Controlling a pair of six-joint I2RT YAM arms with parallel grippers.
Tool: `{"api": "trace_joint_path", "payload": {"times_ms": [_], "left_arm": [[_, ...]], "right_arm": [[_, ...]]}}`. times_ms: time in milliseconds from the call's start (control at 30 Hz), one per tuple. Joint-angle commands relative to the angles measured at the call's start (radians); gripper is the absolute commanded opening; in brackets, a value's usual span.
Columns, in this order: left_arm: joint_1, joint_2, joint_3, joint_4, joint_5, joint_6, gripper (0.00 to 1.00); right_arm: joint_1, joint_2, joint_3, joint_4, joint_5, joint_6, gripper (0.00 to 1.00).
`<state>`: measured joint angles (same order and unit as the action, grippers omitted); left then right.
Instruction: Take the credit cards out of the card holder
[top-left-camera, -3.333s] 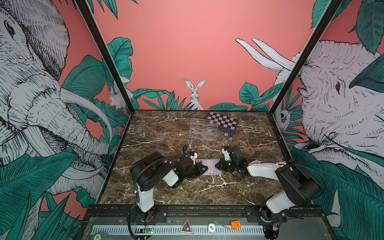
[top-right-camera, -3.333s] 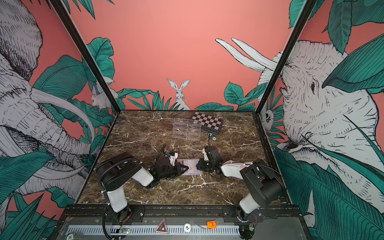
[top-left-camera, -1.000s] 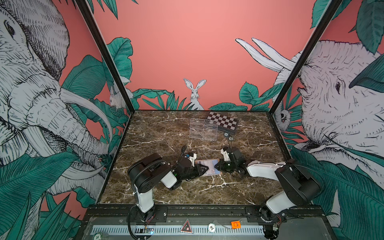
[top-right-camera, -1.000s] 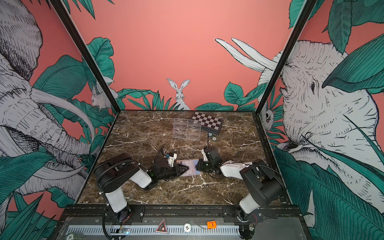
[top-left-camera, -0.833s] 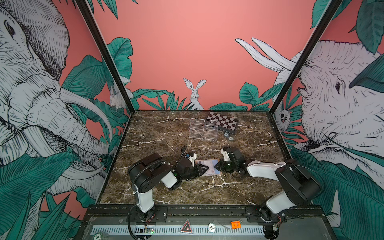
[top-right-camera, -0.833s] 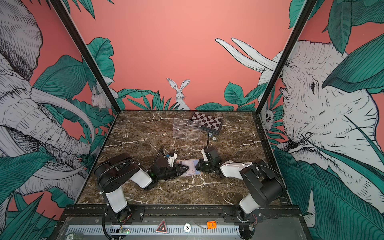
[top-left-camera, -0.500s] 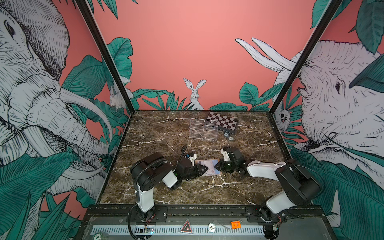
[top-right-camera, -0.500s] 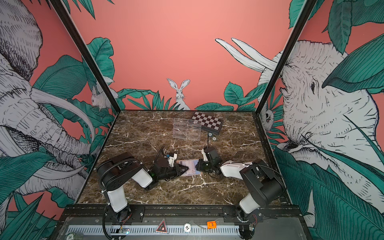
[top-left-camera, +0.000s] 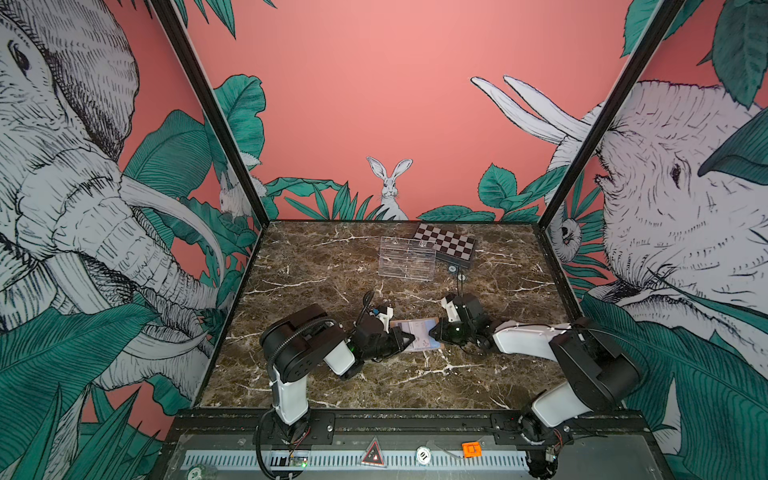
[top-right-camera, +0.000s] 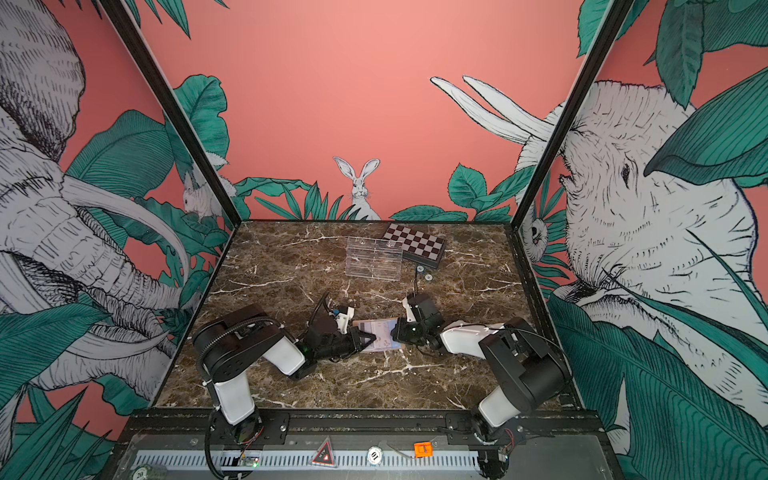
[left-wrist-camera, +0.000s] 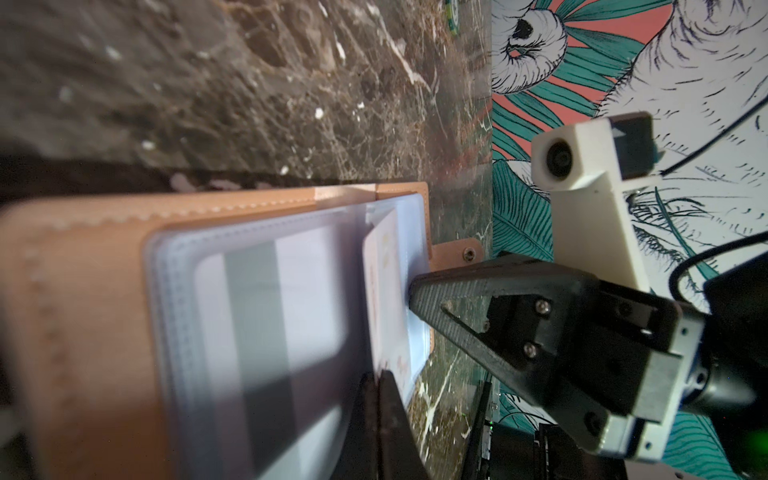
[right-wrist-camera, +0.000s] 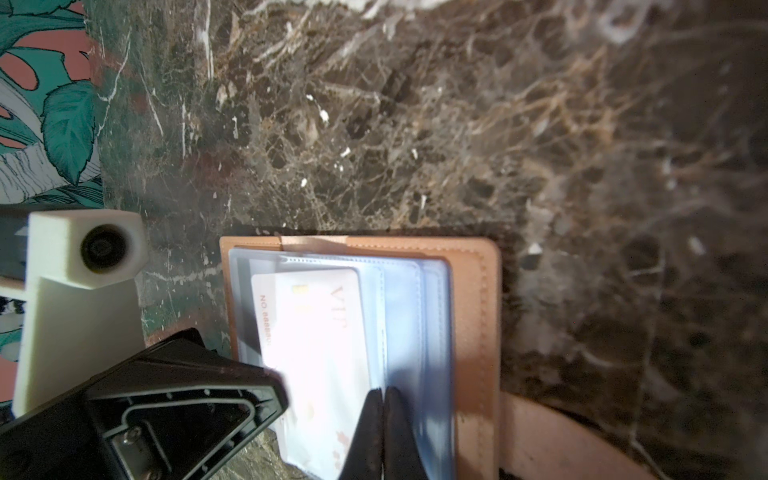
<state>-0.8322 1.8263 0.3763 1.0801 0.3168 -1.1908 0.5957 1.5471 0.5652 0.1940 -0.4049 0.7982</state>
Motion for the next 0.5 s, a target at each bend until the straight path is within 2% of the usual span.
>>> {"api": "trace_joint_path", "payload": {"times_ms": [0,467], "left_arm": [[0.017,-0.051,-0.033,-0.094,-0.015,0.025,0.0],[0.07,-0.313,-0.006,-0.389,0.018,0.119,0.0]], "right_arm": [[0.007,0.013,-0.002,-0.07,0.014,-0.02,0.0],[0.006,-0.045,0.012,-0.1,0.008,-0.011,0.0]]}}
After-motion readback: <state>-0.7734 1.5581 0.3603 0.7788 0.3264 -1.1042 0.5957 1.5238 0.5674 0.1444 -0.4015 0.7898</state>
